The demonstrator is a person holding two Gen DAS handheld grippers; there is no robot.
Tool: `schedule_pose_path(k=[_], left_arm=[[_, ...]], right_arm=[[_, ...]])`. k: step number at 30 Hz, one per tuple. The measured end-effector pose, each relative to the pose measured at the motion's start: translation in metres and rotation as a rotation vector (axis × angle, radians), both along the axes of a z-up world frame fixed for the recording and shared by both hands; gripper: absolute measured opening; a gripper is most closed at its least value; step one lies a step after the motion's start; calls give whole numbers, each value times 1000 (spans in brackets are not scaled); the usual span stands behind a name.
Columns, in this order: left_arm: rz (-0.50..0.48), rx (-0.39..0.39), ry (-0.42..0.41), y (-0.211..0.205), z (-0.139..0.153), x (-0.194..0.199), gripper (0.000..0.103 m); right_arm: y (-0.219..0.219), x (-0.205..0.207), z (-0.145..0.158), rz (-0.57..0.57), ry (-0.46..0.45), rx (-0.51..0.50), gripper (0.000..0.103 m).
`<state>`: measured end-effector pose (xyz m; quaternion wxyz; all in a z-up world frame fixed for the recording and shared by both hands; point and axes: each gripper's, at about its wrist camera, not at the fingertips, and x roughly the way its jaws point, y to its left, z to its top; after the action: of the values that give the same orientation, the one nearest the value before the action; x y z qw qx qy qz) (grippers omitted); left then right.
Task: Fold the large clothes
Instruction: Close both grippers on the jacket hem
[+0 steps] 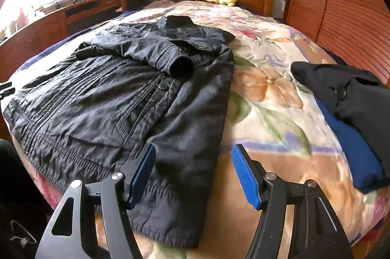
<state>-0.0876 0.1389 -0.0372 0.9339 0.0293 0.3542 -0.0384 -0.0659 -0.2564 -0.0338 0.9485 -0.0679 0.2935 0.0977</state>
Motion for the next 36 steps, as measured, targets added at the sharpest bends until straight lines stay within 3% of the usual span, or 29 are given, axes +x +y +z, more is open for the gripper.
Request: schedule_pose_path(k=[14, 16, 19, 21, 24, 32, 36], left_arm=[[-24, -41, 29, 6, -12, -5, 81], [-59, -51, 32, 3, -11, -7, 67], [-86, -61, 35, -1, -10, -11, 53], [-98, -80, 38, -2, -10, -12, 48], [-96, -99, 40, 0, -11, -13, 47], [-85, -118, 55, 1, -14, -12, 47], [-126, -140, 54, -1, -14, -13, 28]], right_arm=[[0, -9, -19, 28, 45, 34, 67], [0, -8, -20, 30, 47, 37, 67], [2, -7, -21, 46, 54, 51, 67], [3, -7, -23, 54, 58, 58, 67], [5, -7, -24, 60, 57, 49, 67], [8, -10, -26, 90, 79, 54, 51], [9, -11, -24, 123, 77, 64, 34]])
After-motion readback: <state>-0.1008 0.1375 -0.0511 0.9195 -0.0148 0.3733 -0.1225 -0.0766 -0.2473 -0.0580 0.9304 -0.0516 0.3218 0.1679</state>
